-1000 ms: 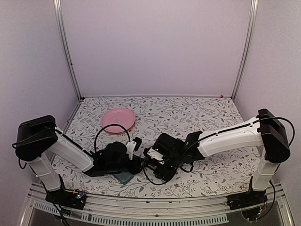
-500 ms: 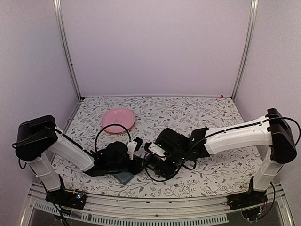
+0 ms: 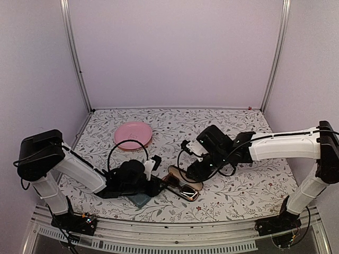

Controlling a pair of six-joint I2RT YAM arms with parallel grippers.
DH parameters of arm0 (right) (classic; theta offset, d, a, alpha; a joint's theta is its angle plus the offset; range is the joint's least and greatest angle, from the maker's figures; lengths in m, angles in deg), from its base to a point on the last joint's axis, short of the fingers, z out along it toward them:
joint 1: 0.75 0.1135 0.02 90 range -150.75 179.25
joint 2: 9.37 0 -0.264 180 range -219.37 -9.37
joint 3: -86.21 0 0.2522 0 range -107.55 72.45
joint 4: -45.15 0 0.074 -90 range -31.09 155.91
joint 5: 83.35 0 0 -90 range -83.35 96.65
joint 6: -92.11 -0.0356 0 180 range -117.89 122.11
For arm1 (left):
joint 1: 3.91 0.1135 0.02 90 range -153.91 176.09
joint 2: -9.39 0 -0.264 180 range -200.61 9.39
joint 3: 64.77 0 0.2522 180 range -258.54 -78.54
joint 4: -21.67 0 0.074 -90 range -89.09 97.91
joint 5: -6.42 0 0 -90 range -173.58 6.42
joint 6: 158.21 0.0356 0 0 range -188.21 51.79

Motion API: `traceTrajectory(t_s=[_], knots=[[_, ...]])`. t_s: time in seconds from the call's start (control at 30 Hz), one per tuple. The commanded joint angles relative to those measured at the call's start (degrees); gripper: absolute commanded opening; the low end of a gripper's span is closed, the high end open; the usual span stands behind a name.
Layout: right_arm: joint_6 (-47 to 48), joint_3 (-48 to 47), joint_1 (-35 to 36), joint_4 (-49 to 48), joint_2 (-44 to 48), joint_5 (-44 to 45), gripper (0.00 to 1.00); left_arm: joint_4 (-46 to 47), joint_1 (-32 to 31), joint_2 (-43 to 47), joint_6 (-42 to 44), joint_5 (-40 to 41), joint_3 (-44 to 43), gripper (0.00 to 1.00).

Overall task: Organize the sunglasses
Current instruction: Adjust the sunglasses in the sunglasses case, then close the case with sunglasses at the center of the board.

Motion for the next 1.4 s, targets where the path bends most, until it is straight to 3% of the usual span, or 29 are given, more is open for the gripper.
traceTrajectory(t_s=[0.0,0.2,0.73,0.97,1.37], knots=[[-2.26,3.15,-3.64,-2.98,1.54,-8.04,0.69,-3.94,-2.19,-1.86,-0.24,-1.95,0.1,0.4],[-3.33,4.79,-5.43,-5.7,0.62,-13.58,0.58,-4.02,-2.44,-2.4,-0.2,-1.76,-0.23,0.4],[-4.33,5.86,-5.08,-8.44,-1.6,-17.0,0.37,-6.08,-2.94,-3.44,-1.01,-0.88,-1.9,0.4],[-4.35,5.14,-2.39,-8.17,-1.88,-13.56,0.34,-7.17,-3.4,-3.72,-1.26,-0.16,-2.72,0.4],[-4.53,1.84,4.37,-5.44,-3.49,-0.38,0.29,-7.58,-4.17,-4.17,-0.97,-0.02,-3.28,0.4]])
